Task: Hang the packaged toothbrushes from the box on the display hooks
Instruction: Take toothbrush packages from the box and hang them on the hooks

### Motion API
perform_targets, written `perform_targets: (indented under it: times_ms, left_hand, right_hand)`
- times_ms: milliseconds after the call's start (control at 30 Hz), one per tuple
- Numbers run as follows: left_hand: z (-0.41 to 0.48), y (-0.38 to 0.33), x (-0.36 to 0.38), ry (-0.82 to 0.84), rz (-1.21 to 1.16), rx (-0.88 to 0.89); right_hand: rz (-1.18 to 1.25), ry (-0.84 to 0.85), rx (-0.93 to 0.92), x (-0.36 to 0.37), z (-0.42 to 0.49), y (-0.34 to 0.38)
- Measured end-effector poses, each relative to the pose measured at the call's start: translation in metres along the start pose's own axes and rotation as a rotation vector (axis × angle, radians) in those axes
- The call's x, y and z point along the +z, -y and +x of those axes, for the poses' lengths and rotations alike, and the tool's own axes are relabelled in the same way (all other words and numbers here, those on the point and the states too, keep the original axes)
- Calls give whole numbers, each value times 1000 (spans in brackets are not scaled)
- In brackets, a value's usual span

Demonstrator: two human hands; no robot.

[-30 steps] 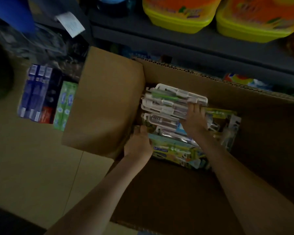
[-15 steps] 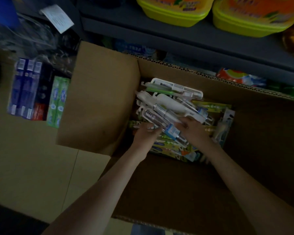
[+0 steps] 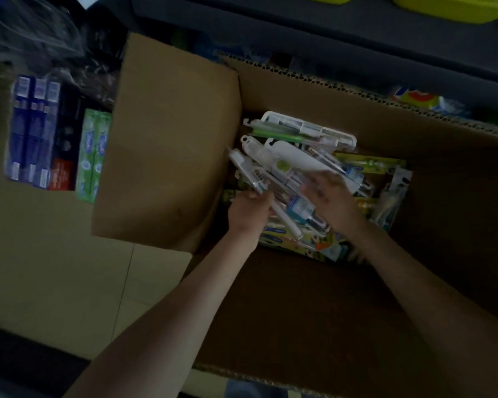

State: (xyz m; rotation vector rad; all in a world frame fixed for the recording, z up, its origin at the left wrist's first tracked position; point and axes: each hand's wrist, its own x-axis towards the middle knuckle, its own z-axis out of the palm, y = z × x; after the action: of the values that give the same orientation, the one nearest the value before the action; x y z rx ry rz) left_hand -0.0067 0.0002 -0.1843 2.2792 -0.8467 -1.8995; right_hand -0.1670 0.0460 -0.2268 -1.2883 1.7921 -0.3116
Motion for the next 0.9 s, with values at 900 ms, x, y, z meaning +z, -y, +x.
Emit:
perform_targets:
  times_ms: [900]
  left_hand:
    - [-353,-134,-59,63,-291,182]
  right_hand:
    - [64,-108,-171,-220,-246,246]
